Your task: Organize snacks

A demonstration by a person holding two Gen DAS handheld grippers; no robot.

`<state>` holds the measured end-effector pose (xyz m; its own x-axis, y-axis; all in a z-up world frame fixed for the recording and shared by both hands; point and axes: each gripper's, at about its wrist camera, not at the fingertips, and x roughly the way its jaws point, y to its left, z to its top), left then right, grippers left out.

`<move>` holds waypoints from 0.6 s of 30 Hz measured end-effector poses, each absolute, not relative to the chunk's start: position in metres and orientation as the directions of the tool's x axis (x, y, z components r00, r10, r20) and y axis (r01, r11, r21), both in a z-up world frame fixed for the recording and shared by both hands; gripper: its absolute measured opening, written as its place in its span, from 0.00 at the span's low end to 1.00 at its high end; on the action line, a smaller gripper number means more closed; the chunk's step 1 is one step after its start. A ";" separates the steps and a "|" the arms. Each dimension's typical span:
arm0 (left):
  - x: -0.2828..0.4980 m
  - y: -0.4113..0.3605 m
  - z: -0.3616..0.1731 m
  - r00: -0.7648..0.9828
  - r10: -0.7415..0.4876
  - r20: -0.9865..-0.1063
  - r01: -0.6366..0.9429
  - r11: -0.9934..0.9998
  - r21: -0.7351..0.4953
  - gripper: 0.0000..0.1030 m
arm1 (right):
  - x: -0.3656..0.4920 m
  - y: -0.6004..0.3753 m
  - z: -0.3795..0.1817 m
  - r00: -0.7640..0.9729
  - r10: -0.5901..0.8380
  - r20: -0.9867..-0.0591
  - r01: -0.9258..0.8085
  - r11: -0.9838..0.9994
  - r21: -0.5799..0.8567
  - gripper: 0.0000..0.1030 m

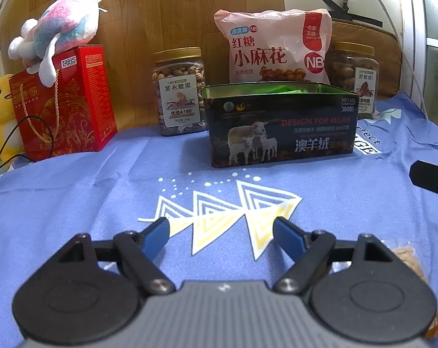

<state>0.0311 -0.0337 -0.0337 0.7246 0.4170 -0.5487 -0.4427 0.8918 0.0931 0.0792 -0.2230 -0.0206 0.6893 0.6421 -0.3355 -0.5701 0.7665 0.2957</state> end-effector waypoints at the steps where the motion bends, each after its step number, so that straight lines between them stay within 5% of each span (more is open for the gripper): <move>1: 0.031 -0.034 -0.034 0.724 0.417 -0.549 -0.443 0.892 0.093 0.78 | 0.079 -0.223 -0.021 0.689 0.642 -0.335 -0.570 0.766 0.296 0.62; 18: 0.031 -0.036 -0.033 0.721 0.427 -0.545 -0.445 0.889 0.108 0.83 | 0.080 -0.224 -0.020 0.687 0.645 -0.334 -0.573 0.764 0.297 0.62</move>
<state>0.0310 -0.0358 -0.0333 0.7213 0.4274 -0.5451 -0.4451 0.8889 0.1082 0.0801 -0.2236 -0.0198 0.6873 0.6453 -0.3335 -0.5729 0.7638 0.2971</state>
